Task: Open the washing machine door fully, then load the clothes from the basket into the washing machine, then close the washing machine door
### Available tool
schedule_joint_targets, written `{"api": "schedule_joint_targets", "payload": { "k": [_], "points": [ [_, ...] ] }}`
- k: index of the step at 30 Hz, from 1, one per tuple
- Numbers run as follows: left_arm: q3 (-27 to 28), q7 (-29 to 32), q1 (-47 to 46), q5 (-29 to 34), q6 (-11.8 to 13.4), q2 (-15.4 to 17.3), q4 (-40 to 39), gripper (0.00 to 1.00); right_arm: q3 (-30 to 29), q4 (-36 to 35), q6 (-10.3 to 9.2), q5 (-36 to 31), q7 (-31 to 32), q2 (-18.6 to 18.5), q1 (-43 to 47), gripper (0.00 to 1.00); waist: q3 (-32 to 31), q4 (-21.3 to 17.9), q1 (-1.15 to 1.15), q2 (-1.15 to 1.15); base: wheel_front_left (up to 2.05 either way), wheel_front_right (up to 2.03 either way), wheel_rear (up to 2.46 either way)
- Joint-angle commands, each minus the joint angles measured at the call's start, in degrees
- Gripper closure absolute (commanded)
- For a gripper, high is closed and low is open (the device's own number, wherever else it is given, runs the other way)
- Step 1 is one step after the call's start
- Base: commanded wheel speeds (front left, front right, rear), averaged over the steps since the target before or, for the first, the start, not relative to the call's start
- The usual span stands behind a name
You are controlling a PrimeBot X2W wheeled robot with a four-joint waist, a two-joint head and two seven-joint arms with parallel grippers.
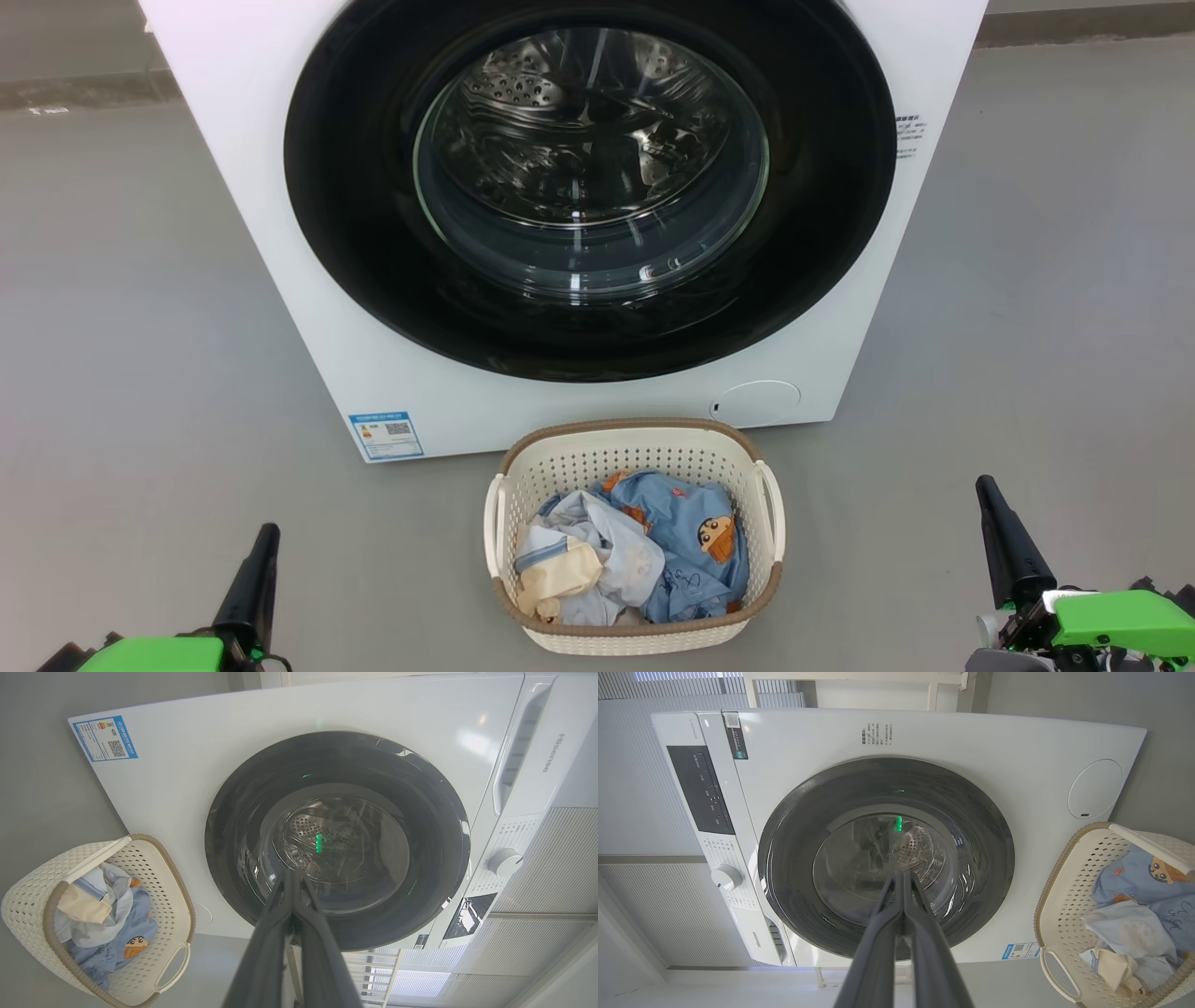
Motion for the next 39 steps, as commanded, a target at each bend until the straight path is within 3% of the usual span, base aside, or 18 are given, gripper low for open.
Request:
{"api": "schedule_joint_targets", "payload": {
  "k": [1, 27, 28, 36, 39],
  "points": [
    [1.9, 0.3, -2.4, -0.1, -0.2, 0.8, -1.1, 1.0, 1.3, -1.4, 0.09, -0.2, 0.4, -0.2, -2.4, 1.0, 0.0, 0.0, 0.0, 0.0, 0.0, 0.0, 0.0],
    [1.9, 0.3, -2.4, -0.1, -0.2, 0.8, -1.1, 1.0, 1.3, -1.4, 0.09, -0.2, 0.4, -0.2, -2.4, 1.0, 0.0, 0.0, 0.0, 0.0, 0.0, 0.0, 0.0],
    [0.0, 0.0, 0.0, 0.0, 0.0, 0.0, 0.0, 0.0, 0.0, 0.0, 0.0, 0.0, 0.0, 0.0, 0.0, 0.0, 0.0, 0.0, 0.0, 0.0, 0.0, 0.0, 0.0],
    [-0.6, -0.4, 2.4, 0.0, 0.0, -1.4, 2.7, 0.0, 0.2, 2.7, 0.0, -0.1, -0.5, 0.8, 2.1, 0.0, 0.2, 0.0, 0.01, 0.0, 0.0, 0.0, 0.0],
    [-0.8, -0.8, 2.3, 0.1, 0.0, -1.3, 2.4, 0.0, 0.4, 2.2, 0.0, -0.2, -1.0, 0.7, 2.2, 0.0, 0.0, 0.0, 0.11, 0.0, 0.0, 0.0, 0.0]
  ]
}}
